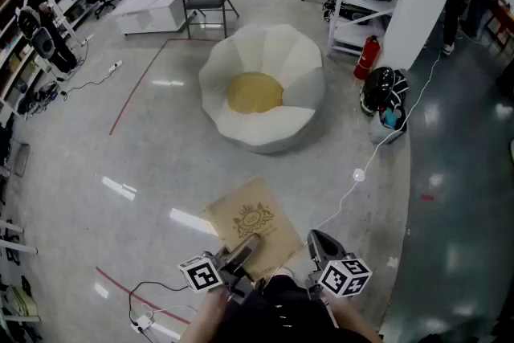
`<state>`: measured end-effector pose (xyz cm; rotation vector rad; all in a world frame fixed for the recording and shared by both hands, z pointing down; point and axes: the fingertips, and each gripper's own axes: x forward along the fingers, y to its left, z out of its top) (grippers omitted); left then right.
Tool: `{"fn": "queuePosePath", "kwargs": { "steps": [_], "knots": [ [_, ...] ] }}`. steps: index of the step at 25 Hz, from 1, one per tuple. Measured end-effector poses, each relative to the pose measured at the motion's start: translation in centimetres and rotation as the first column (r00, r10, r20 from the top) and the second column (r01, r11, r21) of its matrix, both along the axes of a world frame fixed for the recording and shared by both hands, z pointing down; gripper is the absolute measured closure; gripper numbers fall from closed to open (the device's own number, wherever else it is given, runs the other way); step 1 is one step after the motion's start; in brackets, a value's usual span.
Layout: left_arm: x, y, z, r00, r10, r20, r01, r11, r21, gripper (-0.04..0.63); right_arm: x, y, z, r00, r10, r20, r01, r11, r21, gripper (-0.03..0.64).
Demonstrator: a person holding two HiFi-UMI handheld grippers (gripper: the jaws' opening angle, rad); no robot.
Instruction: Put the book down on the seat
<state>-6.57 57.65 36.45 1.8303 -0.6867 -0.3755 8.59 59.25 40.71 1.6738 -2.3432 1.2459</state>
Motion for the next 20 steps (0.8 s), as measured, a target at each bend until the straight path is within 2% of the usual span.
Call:
{"fn": "queuePosePath", "kwargs": {
  "steps": [3,9,14,20],
  "knots": [
    [-0.2,0.3,-0.5,0.999,0.015,0.029,-0.015,0.999,0.028,0.368,-0.1,0.6,-0.4,1.0,0.006,0.002,-0.006,1.0,-0.011,0.606],
    [-0.1,0.3,-1.6,1.0,-0.005,-0.004,0.005,0.999,0.036,0.37,-0.4,0.4,-1.9,1.0,-0.011,-0.025,0.012,0.999,0.036,0.606],
    [0.4,-0.7,-2.0,0.998,-0.059,-0.03,0.06,0.997,0.044,0.368,-0.1,-0.9,-3.3,0.996,-0.058,-0.064,0.063,0.995,0.078,0.606],
    [0.3,-1.5,-3.1,0.993,-0.112,-0.04,0.115,0.991,0.073,0.368,0.3,-3.1,-4.2,0.995,-0.076,-0.063,0.083,0.991,0.11,0.606]
  ]
}}
